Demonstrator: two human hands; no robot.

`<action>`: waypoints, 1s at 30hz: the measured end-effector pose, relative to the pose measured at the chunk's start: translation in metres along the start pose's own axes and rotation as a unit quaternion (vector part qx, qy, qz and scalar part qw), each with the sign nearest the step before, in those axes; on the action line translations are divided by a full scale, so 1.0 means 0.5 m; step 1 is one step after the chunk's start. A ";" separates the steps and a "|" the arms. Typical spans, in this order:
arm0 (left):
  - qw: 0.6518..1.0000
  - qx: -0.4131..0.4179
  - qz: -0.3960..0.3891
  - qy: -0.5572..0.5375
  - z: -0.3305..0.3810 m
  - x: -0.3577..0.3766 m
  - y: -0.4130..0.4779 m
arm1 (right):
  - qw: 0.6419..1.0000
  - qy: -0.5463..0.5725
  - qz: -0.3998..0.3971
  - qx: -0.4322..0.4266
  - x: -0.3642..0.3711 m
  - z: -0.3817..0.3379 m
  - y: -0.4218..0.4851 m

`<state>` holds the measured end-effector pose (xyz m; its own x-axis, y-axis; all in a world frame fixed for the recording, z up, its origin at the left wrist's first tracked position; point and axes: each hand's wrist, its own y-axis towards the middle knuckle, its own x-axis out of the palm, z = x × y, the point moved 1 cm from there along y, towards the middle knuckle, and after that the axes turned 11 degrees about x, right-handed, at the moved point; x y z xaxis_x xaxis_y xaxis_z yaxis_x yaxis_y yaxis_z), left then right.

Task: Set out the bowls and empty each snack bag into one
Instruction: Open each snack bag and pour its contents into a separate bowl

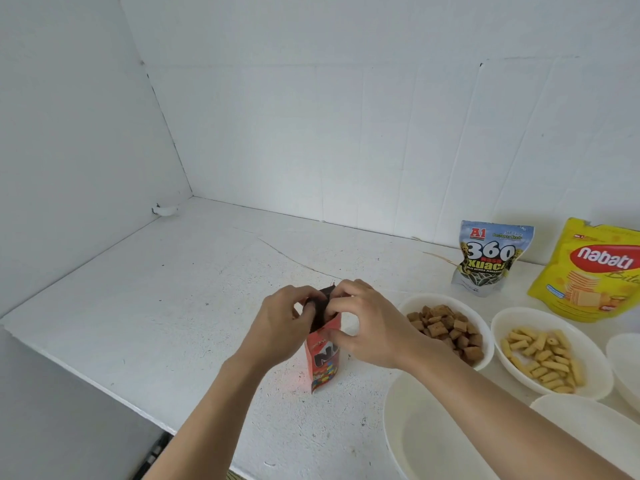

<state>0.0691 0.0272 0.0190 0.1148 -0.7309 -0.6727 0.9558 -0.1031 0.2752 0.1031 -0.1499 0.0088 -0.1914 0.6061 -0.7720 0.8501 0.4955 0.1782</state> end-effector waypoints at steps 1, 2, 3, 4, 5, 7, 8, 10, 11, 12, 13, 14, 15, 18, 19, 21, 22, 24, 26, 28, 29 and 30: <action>1.000 0.003 0.010 -0.009 0.003 0.012 -0.004 | 1.000 0.018 -0.001 0.002 0.003 -0.003 0.001; 1.000 0.004 0.020 -0.014 0.004 0.023 -0.008 | 1.000 0.029 -0.004 0.004 0.006 -0.005 0.002; 0.999 0.003 0.034 -0.017 0.003 0.029 -0.010 | 0.999 0.033 -0.006 0.007 0.008 -0.005 0.003; 0.999 0.001 0.050 -0.015 -0.001 0.031 -0.009 | 1.000 0.029 -0.008 0.010 0.009 -0.002 0.002; 0.998 -0.004 0.067 -0.009 -0.006 0.027 -0.007 | 1.000 0.018 -0.009 0.011 0.009 0.001 0.001; 0.995 -0.025 0.094 0.003 -0.017 0.011 0.003 | 1.000 -0.009 -0.012 0.004 0.006 0.004 0.000; 0.994 -0.040 0.101 0.001 -0.020 0.003 0.008 | 1.000 -0.022 -0.016 -0.003 0.005 0.003 0.001; 0.993 -0.057 0.100 -0.006 -0.021 -0.006 0.016 | 0.998 -0.055 -0.020 -0.015 0.003 -0.002 0.003; 0.994 -0.058 0.093 -0.006 -0.019 -0.006 0.018 | 0.997 -0.074 -0.020 -0.017 0.003 -0.004 0.005; 0.995 -0.055 0.080 -0.003 -0.015 -0.005 0.019 | 0.996 -0.087 -0.016 -0.017 0.001 -0.005 0.005; 0.997 -0.050 0.062 0.000 -0.012 -0.003 0.020 | 0.995 -0.094 -0.009 -0.015 -0.001 -0.004 0.005; 0.998 -0.044 0.040 0.002 -0.009 -0.002 0.020 | 0.995 -0.098 -0.001 -0.015 -0.004 -0.002 0.004; 0.999 -0.040 0.020 0.001 -0.008 -0.002 0.019 | 0.995 -0.101 0.007 -0.017 -0.008 0.000 0.003; 0.998 -0.045 -0.022 -0.036 -0.014 -0.002 0.017 | 0.992 -0.114 0.027 -0.044 -0.010 0.001 0.004; 0.997 -0.051 -0.028 -0.054 -0.016 -0.001 0.016 | 0.991 -0.116 0.035 -0.061 -0.009 -0.001 0.004; 0.995 -0.057 -0.028 -0.080 -0.019 0.002 0.011 | 0.989 -0.109 0.047 -0.090 -0.006 -0.008 0.005; 0.994 -0.055 -0.023 -0.089 -0.017 0.003 0.010 | 0.989 -0.099 0.052 -0.096 -0.005 -0.011 0.004; 0.993 -0.035 -0.008 -0.111 -0.010 -0.001 0.006 | 0.992 -0.068 0.058 -0.092 -0.005 -0.015 0.003; 0.987 0.002 0.012 -0.163 0.005 -0.008 -0.001 | 0.993 -0.031 0.073 -0.083 -0.011 -0.023 0.002; 0.974 0.031 0.033 -0.224 0.023 -0.014 -0.009 | 0.993 0.011 0.099 -0.071 -0.022 -0.034 0.005; 0.968 0.036 0.044 -0.245 0.032 -0.016 -0.014 | 0.991 0.036 0.114 -0.062 -0.029 -0.040 0.008; 0.964 0.038 0.052 -0.259 0.039 -0.018 -0.018 | 0.988 0.063 0.130 -0.055 -0.035 -0.044 0.011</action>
<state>0.0539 0.0216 0.0359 0.0402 -0.9767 -0.2109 0.9217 -0.0452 0.3853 0.1002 -0.1441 0.0369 -0.0383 0.7912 -0.6103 0.8215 0.3726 0.4315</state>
